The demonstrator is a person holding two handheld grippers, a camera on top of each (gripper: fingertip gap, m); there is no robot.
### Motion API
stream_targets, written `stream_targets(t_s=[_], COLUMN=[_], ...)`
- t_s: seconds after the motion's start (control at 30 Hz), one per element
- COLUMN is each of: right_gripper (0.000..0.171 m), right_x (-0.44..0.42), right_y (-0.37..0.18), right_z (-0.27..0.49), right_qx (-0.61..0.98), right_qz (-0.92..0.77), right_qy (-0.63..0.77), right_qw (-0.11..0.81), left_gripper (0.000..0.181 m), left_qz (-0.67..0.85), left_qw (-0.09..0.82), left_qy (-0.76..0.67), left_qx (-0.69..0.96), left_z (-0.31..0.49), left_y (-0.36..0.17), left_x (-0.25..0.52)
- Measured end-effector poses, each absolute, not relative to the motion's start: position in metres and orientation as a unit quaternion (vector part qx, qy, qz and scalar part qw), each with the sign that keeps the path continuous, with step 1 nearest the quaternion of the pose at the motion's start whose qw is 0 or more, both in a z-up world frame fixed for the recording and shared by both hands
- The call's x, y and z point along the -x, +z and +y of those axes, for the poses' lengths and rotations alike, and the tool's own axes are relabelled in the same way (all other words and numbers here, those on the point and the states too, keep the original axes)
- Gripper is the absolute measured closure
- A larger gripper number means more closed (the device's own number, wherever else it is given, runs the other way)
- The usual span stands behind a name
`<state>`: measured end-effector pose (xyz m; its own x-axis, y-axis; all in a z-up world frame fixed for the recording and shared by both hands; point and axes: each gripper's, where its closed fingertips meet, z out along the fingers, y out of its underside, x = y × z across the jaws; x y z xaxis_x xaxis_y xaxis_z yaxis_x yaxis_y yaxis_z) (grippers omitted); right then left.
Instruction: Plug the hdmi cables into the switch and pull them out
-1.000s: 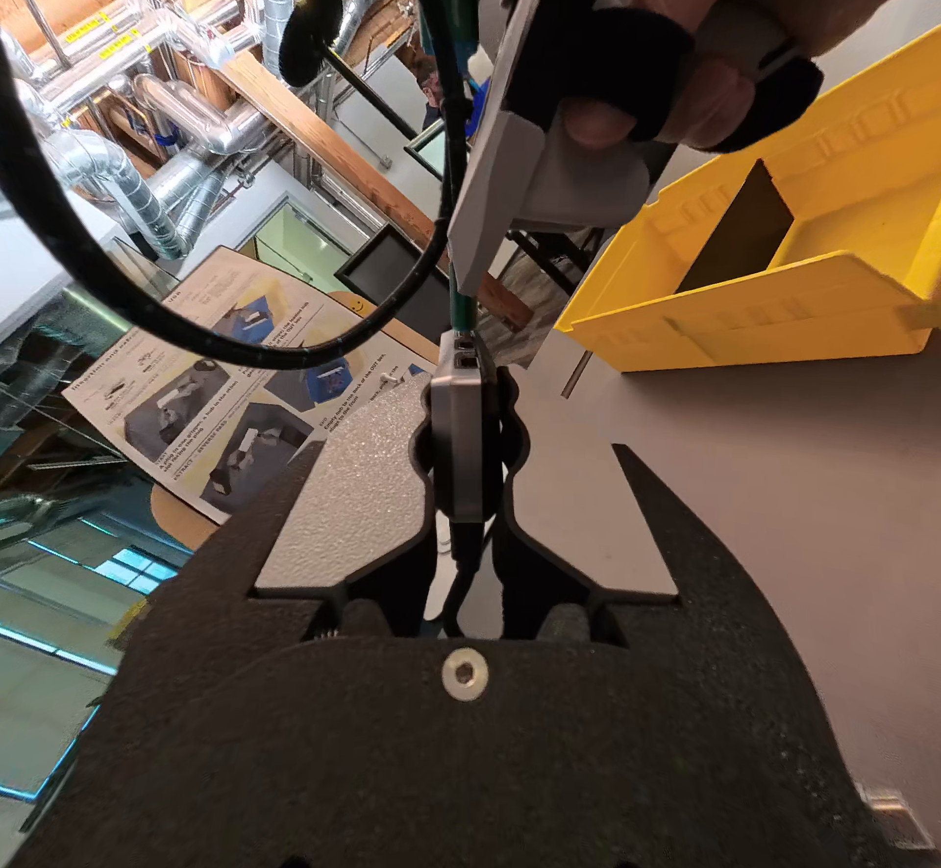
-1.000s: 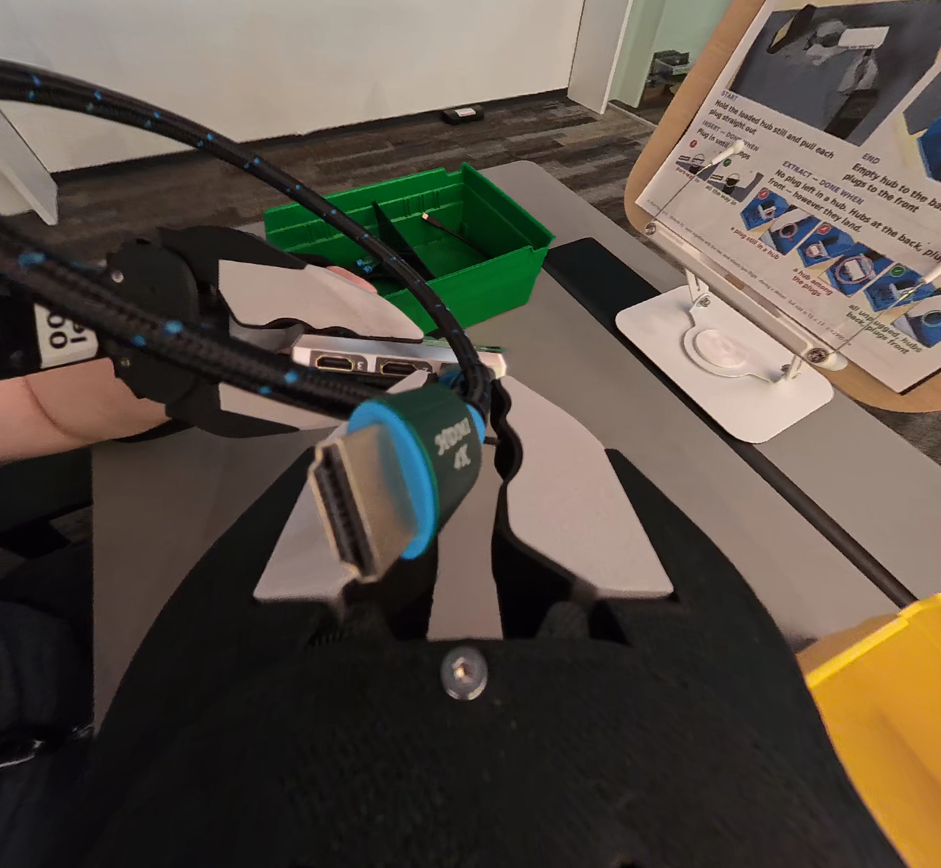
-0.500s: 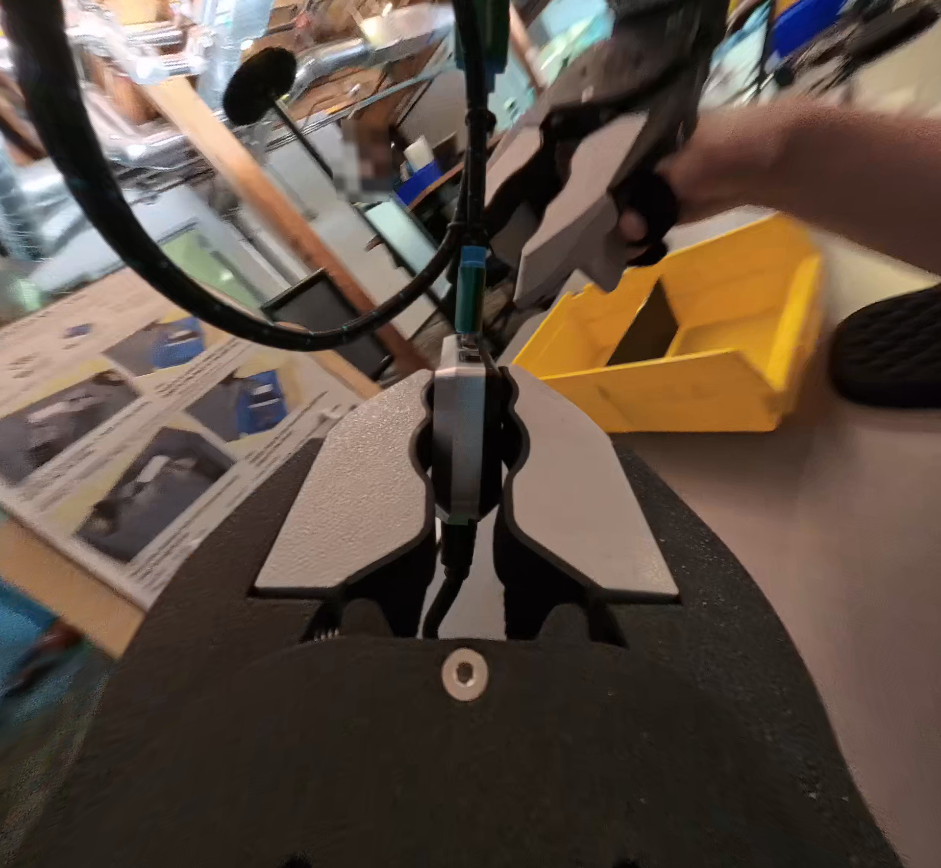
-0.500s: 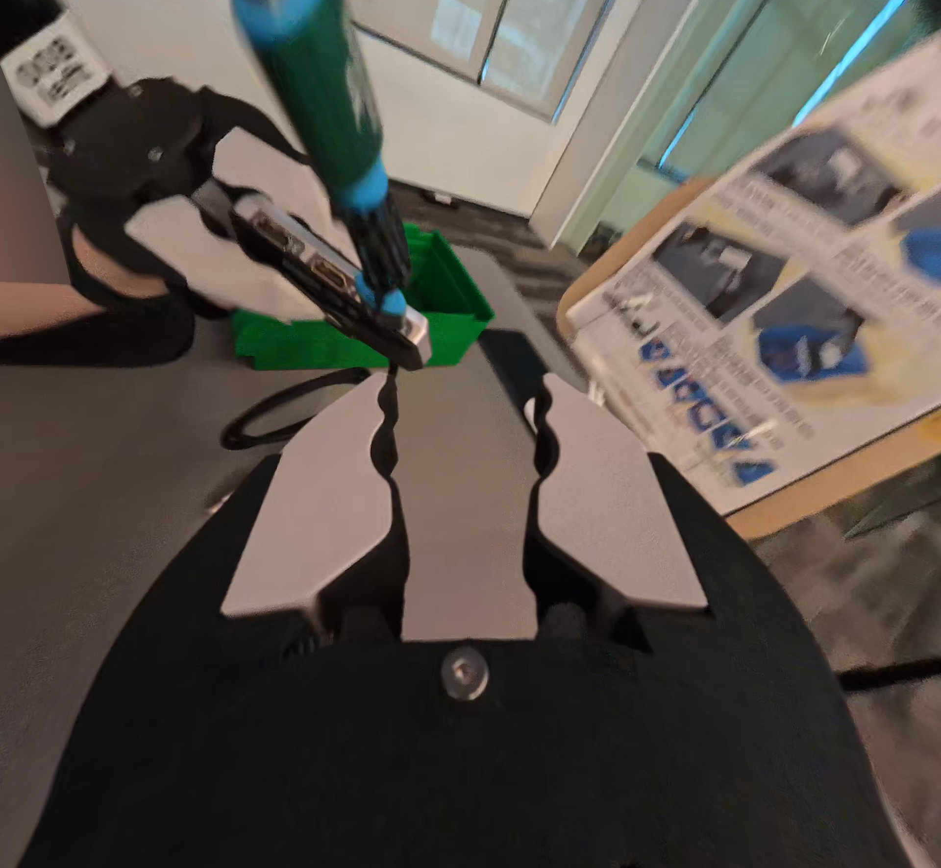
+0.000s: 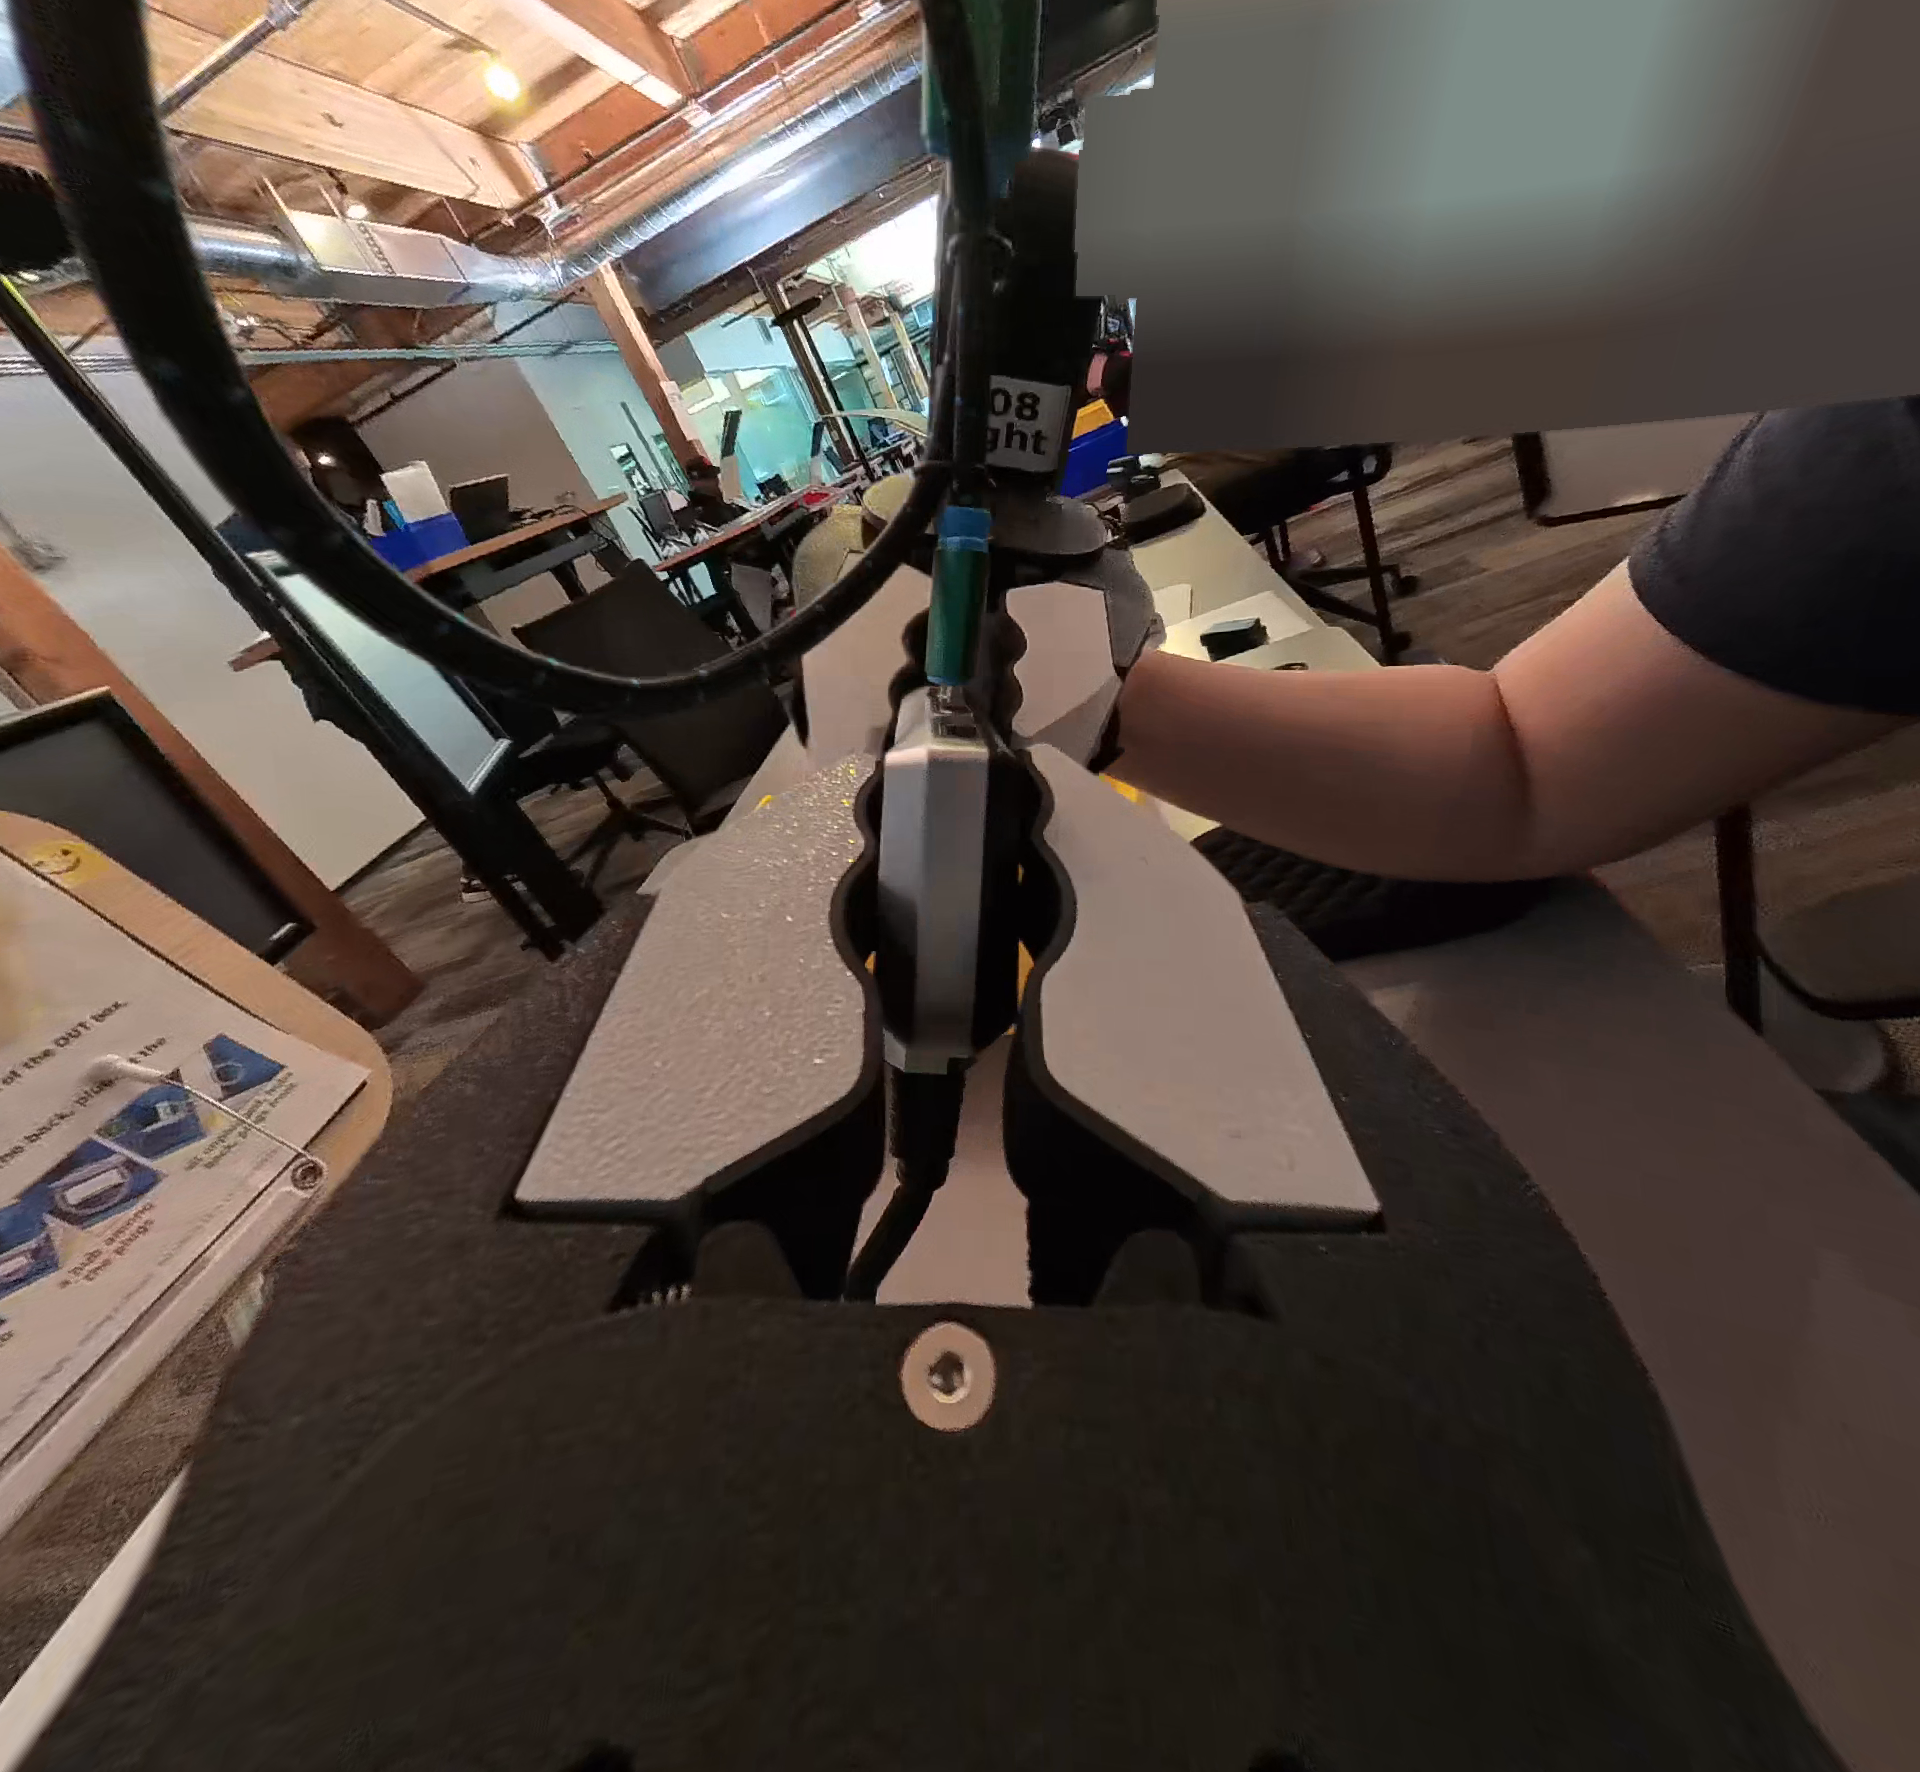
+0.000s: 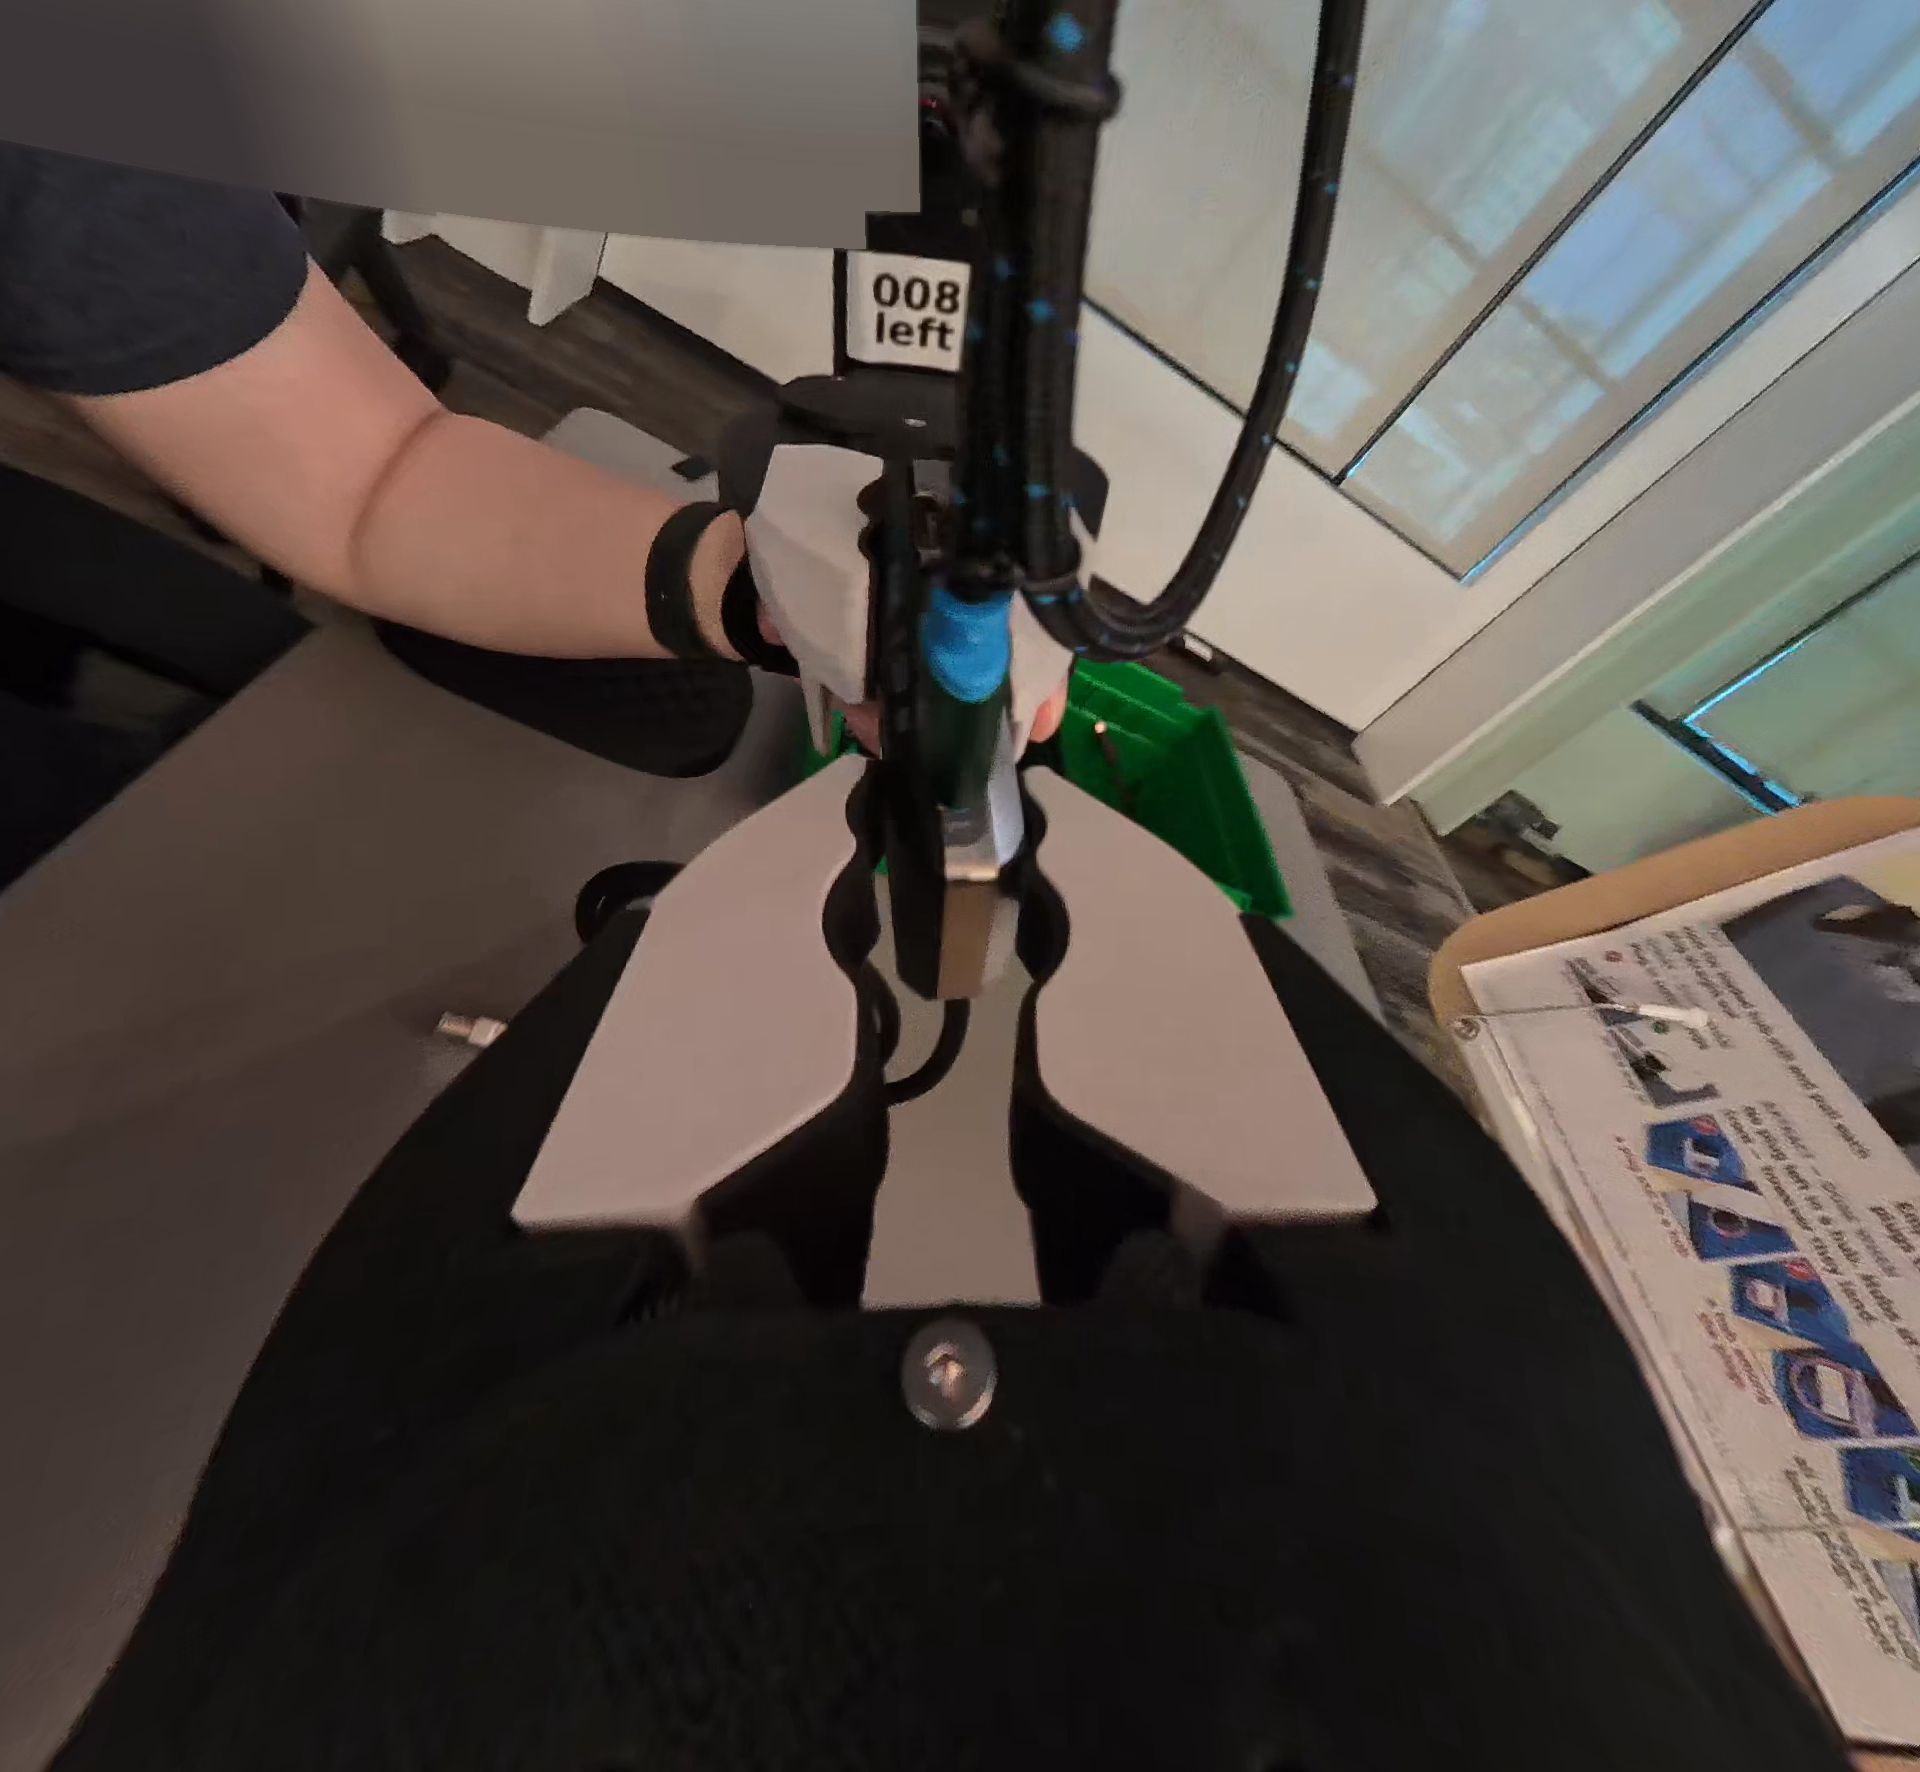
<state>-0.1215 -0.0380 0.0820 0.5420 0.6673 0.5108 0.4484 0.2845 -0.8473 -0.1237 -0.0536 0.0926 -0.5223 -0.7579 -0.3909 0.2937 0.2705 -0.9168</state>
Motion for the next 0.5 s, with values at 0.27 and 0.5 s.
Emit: stream_targets(t_s=[0.27,0.5], right_gripper=[0.152,0.152], right_x=[0.088,0.034], right_y=[0.096,0.172], right_z=[-0.025,-0.032], right_qx=[0.630,0.636], right_qz=[-0.398,-0.322], right_qy=[0.033,-0.097], right_qw=[0.666,0.695], left_gripper=[0.142,0.143], left_qz=[0.603,0.569], left_qw=[0.520,0.555], left_qy=[-0.549,-0.536], left_qx=[0.255,0.285], left_z=[0.005,0.044], left_y=[0.129,0.156], left_x=[0.140,0.171])
